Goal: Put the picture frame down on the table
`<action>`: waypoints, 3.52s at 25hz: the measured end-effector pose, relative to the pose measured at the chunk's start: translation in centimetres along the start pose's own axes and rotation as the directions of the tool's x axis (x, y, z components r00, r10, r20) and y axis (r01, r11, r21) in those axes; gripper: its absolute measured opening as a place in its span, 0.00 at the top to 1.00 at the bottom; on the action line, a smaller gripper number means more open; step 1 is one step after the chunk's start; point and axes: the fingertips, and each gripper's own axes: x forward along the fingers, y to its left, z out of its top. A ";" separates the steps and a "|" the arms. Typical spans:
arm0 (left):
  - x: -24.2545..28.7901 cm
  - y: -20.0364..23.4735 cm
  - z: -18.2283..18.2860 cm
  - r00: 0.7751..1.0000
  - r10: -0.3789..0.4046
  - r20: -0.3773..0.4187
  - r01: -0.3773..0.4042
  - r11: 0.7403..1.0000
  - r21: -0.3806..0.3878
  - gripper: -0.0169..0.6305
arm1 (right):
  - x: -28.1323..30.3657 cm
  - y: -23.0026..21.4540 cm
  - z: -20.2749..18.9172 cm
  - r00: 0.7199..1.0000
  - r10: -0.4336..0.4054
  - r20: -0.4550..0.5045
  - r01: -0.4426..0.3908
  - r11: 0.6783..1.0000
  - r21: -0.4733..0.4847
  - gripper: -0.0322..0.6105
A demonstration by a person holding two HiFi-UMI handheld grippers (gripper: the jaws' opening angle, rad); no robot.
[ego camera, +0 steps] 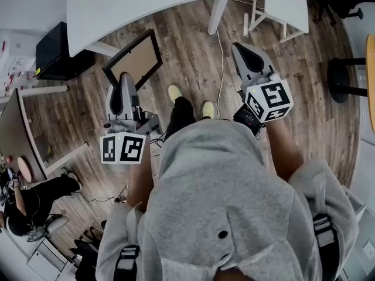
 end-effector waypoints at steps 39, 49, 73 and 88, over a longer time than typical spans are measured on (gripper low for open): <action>12.6 18.5 5.9 0.999 -0.035 0.010 0.035 0.996 -0.081 0.89 | 22.8 6.8 5.2 0.999 0.028 -0.024 -0.026 0.997 0.071 0.91; 12.4 18.8 6.0 0.999 -0.045 0.017 0.046 0.994 -0.098 0.89 | 22.9 7.3 5.7 1.000 0.024 -0.017 -0.023 0.998 0.051 0.91; 16.2 21.0 7.9 0.997 -0.072 0.027 0.074 0.994 -0.085 0.89 | 27.3 6.5 8.1 1.000 0.020 0.011 -0.020 1.000 0.016 0.91; 23.3 22.0 7.7 0.998 -0.070 0.005 0.070 0.995 -0.073 0.89 | 32.8 2.0 9.1 1.000 0.024 0.012 -0.024 0.999 0.026 0.91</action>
